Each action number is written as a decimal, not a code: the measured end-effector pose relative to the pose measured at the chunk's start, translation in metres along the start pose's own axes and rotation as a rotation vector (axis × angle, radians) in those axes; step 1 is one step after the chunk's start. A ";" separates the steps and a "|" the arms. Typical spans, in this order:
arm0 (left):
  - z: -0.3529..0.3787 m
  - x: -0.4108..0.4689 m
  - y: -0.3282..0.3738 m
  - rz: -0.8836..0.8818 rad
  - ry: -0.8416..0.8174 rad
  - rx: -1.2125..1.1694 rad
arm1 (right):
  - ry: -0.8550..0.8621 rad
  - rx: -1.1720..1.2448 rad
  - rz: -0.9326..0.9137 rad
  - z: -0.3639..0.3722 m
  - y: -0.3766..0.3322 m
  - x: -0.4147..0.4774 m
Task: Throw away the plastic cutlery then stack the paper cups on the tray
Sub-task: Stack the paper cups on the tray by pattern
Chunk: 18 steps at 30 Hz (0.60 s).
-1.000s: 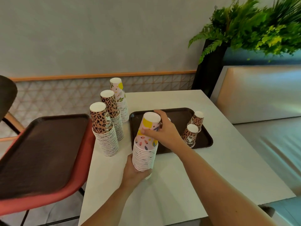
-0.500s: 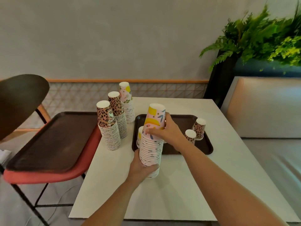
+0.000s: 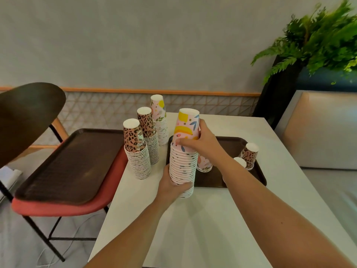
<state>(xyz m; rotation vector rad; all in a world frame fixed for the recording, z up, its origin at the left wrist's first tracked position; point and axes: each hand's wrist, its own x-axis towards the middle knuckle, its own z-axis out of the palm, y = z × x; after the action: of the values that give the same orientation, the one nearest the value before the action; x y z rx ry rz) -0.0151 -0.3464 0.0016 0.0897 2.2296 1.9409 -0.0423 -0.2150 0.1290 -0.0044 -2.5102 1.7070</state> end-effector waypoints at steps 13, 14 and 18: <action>-0.021 0.033 -0.013 0.033 0.021 -0.017 | 0.071 0.038 -0.014 0.011 -0.018 0.035; -0.021 0.034 -0.014 0.036 0.027 -0.014 | 0.059 0.039 -0.018 0.011 -0.019 0.036; -0.020 0.037 -0.011 0.039 0.057 -0.018 | -0.009 0.010 -0.033 0.010 -0.022 0.041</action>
<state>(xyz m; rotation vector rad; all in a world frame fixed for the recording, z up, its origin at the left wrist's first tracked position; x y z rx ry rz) -0.0542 -0.3614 -0.0105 0.0772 2.2613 2.0078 -0.0828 -0.2294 0.1494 0.0455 -2.4934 1.7113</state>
